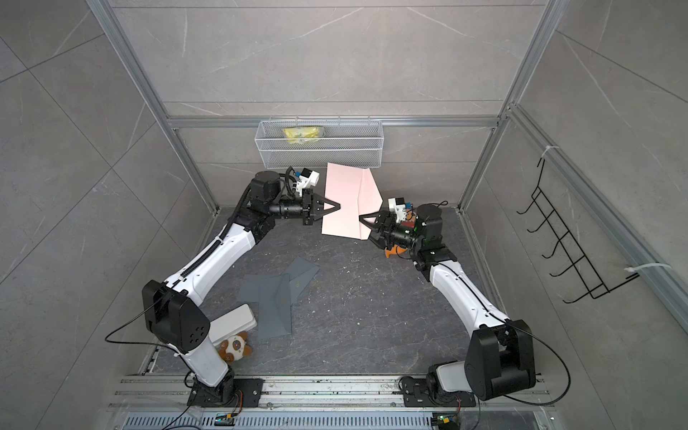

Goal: Take the letter paper out of the envelope
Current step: Pick up the envelope from the center of the board.

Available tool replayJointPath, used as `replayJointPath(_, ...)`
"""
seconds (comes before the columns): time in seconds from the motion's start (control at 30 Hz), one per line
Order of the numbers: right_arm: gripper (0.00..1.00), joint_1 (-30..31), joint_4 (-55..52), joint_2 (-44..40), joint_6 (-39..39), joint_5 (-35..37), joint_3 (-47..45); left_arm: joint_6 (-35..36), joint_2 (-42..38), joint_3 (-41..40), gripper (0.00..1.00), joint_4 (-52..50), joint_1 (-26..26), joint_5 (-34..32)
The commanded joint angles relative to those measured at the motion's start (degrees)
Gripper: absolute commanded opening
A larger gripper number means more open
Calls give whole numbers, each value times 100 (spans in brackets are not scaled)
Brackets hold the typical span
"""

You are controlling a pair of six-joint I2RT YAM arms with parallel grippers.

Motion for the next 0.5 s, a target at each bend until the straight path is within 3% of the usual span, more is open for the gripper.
replayJointPath(0.0, 65, 99, 251, -160, 89, -176, -81, -73, -5, 352, 0, 355, 19, 199)
replayJointPath(0.2, 62, 139, 727, -213, 480, -246, -136, -74, 25, 366, 0, 352, 19, 180)
replayJointPath(0.47, 49, 200, 1480, -220, 1194, -224, -203, 10, 69, 382, 0, 273, 16, 133)
